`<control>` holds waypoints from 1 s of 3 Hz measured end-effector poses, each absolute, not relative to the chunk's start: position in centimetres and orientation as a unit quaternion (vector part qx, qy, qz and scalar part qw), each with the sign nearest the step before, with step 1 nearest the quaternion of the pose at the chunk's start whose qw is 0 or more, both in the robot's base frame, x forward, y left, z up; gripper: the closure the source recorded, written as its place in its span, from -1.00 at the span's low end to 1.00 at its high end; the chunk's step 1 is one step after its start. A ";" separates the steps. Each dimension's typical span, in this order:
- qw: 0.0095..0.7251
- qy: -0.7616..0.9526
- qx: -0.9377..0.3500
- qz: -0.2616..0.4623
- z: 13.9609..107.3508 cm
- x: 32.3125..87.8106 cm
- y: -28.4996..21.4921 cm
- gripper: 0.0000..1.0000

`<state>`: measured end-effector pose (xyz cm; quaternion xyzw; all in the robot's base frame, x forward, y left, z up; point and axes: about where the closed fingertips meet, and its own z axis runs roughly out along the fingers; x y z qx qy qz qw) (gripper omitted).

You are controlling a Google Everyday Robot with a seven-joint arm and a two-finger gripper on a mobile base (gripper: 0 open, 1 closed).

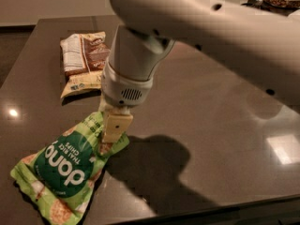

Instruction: Pick green rice chip bag

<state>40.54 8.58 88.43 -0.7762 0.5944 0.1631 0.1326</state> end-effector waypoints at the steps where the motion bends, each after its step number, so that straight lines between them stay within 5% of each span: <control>1: 0.135 0.586 -0.776 0.190 91.4 41.5 7.7 1.00; 3: 0.142 0.580 -0.767 0.234 95.4 43.3 6.1 1.00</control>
Offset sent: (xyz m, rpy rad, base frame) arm 0.0274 -0.0276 0.0697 0.0869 0.1180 0.0361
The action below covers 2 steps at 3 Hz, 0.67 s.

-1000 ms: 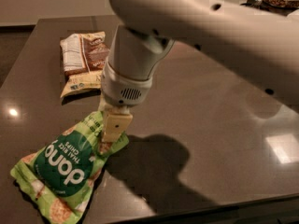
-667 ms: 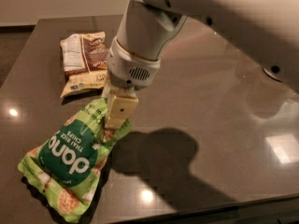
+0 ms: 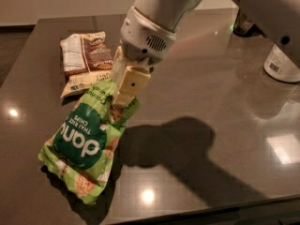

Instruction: Pick green rice chip bag

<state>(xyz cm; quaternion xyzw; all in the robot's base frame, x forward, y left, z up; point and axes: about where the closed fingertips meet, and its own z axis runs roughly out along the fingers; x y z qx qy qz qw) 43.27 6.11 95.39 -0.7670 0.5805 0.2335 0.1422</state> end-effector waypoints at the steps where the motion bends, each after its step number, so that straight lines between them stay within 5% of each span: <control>1: 0.154 0.578 -0.761 0.253 97.3 44.3 5.4 1.00; 2: 0.171 0.576 -0.754 0.265 99.0 45.2 4.8 1.00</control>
Offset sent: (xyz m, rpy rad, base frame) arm 0.0199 -0.0361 0.0512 0.0915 0.0639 0.0059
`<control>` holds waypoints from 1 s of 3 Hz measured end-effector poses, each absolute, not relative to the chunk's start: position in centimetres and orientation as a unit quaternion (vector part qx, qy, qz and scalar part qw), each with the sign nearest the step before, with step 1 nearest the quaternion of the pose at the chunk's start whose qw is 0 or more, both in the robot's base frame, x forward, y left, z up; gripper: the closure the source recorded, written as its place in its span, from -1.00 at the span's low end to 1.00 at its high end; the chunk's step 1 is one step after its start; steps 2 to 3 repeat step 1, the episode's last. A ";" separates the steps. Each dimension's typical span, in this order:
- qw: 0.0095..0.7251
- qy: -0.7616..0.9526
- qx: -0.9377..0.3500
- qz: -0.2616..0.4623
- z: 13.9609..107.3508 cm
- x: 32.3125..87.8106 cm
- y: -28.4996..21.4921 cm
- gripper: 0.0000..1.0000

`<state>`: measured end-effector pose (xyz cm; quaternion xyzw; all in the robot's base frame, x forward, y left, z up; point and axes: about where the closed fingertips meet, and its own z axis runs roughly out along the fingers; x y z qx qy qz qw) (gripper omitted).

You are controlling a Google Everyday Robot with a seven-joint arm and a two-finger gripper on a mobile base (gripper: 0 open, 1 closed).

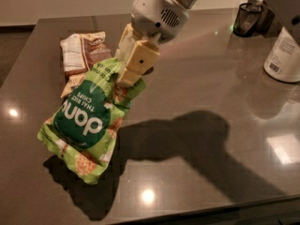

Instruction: Pick green rice chip bag

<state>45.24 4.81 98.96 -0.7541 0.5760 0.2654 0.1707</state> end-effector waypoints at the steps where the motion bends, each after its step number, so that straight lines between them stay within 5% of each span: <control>1: 0.184 0.576 -0.751 0.264 99.4 45.7 5.3 1.00; 3: 0.184 0.576 -0.751 0.264 99.4 45.7 5.3 1.00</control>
Offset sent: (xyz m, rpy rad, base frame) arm 0.0000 0.0000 0.0000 0.0000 0.0000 0.0000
